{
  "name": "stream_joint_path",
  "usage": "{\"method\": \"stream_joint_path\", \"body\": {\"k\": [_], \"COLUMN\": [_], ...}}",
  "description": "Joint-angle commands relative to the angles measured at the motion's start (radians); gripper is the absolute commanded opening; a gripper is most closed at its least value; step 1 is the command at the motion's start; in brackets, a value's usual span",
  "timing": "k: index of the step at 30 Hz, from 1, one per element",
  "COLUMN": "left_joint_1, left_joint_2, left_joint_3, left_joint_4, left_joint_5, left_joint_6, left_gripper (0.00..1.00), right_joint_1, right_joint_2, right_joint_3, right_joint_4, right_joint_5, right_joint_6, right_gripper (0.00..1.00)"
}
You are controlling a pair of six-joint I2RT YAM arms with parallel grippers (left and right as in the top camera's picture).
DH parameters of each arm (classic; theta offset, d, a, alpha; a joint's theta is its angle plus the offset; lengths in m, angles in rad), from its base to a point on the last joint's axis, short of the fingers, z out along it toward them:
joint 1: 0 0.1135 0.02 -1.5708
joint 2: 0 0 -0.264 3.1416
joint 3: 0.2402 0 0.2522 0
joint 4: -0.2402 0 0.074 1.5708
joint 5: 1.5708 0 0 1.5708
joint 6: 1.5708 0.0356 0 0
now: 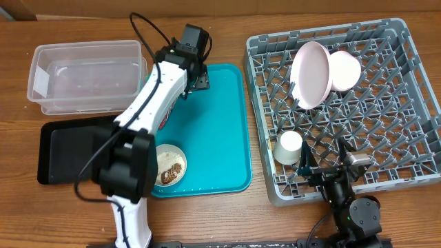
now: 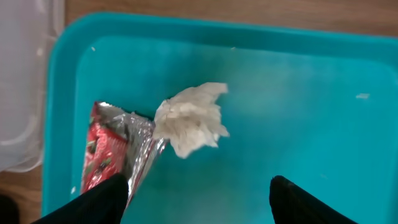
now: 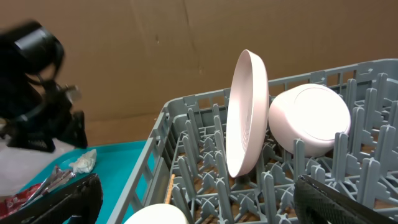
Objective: Sort waste into correct bins and load items into the dishwasher
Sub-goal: 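Grasp the white tissue with the left gripper and drop it in the clear bin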
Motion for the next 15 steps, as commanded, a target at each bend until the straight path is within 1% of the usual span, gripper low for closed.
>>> {"method": "stream_joint_path", "body": {"k": [1,2,3,5,6,10,12,13,15], "left_joint_1": [0.003,0.004,0.006,0.006,0.006,0.006,0.006,0.006,0.006], "left_joint_2": [0.083,0.099,0.119,0.129,0.129,0.129,0.128,0.127,0.119], "left_joint_3": [0.011,0.011,0.011,0.011,0.011,0.022,0.039,0.050,0.082], "left_joint_4": [0.013,0.019,0.028,0.035,0.036,0.038,0.029,0.020,0.000], "left_joint_5": [-0.032,-0.032,-0.032,-0.031,-0.031,-0.031,-0.031,-0.031,-0.025], "left_joint_6": [0.022,0.031,0.034,0.034,0.034,0.034,0.034,0.034,0.034], "left_gripper": [0.74,0.74,0.69,0.56,0.48,0.24,0.08,0.04,0.04], "right_joint_1": [0.006,0.006,0.006,0.006,0.006,0.006,0.006,0.006,0.006], "right_joint_2": [-0.012,-0.012,-0.012,-0.012,-0.012,-0.012,-0.012,-0.012,-0.012], "right_joint_3": [-0.011,-0.011,-0.011,-0.011,-0.011,-0.011,-0.011,-0.011,-0.011], "right_joint_4": [0.006,0.006,0.006,0.006,0.006,0.006,0.006,0.006,0.006], "right_joint_5": [-0.001,-0.001,-0.001,-0.001,-0.001,-0.001,-0.001,-0.001,-0.001], "right_joint_6": [-0.001,-0.001,-0.001,-0.001,-0.001,-0.001,-0.001,-0.001,-0.001], "right_gripper": [1.00,1.00,1.00,1.00,1.00,1.00,1.00,1.00,1.00]}}
